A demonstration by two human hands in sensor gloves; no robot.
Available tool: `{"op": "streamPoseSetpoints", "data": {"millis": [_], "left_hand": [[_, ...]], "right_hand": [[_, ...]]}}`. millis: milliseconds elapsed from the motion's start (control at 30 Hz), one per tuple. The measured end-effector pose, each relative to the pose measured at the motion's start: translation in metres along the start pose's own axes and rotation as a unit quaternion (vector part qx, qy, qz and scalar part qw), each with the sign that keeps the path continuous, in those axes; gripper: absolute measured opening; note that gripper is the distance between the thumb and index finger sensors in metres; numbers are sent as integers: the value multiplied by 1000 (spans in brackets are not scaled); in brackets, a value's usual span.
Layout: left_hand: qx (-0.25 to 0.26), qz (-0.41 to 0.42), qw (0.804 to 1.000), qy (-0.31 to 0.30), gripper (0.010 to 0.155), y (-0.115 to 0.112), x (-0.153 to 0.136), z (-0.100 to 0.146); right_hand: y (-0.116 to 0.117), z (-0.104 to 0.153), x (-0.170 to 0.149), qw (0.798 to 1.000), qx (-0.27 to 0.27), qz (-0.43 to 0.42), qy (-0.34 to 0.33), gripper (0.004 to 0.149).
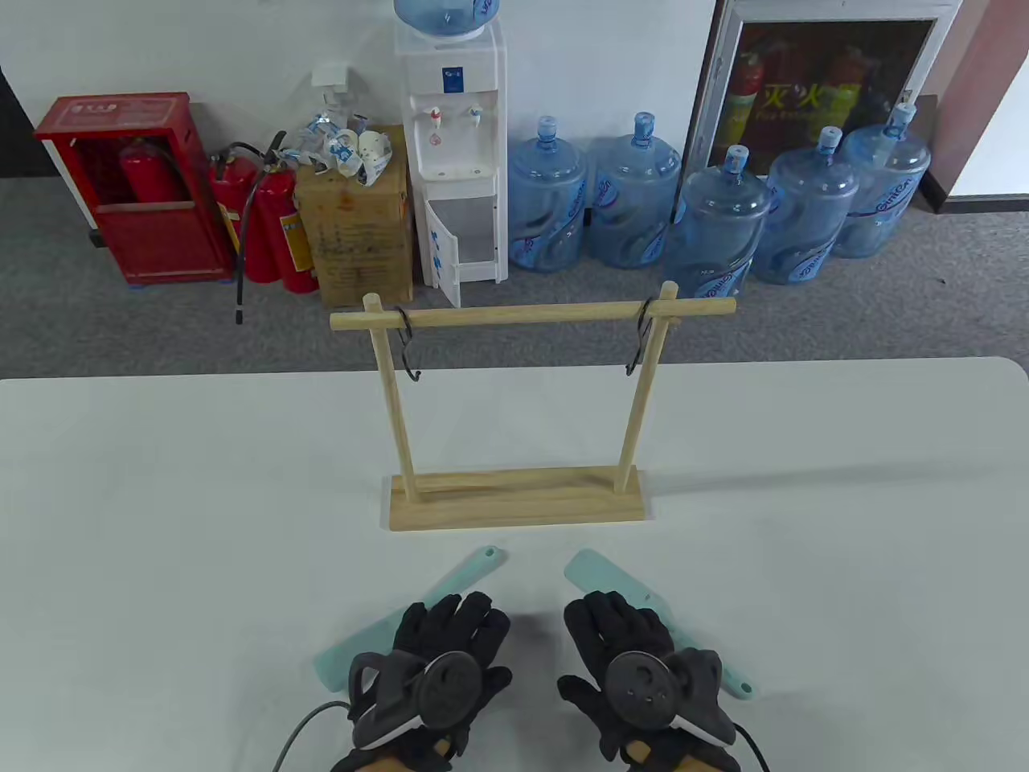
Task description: Hook dessert spatula onto s-hook
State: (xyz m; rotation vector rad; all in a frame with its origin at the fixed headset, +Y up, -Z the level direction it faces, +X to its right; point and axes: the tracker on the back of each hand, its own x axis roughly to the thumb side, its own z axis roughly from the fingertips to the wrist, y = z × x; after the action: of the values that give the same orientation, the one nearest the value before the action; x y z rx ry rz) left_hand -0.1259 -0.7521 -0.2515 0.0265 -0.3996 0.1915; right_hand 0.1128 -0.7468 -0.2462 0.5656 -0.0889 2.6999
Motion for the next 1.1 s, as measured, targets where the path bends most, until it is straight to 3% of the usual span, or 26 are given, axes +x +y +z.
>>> {"op": "streamPoseSetpoints", "data": {"millis": [367,800,1000,1100], "left_hand": [[20,7,1000,1,65,2,-4,1],[28,16,999,14,65,5,-12,6],[24,19,999,17,65,4,-14,7],[21,19,999,17,65,5,-14,7]], "right_hand": [[-16,5,-8,999,-41,-3,17,82],[-50,21,-56,987,-107,-21,118,90],[-46,23,-82,982,-69,-27,176,92],[-38,23,-94,977,-7,-26,213,96]]}}
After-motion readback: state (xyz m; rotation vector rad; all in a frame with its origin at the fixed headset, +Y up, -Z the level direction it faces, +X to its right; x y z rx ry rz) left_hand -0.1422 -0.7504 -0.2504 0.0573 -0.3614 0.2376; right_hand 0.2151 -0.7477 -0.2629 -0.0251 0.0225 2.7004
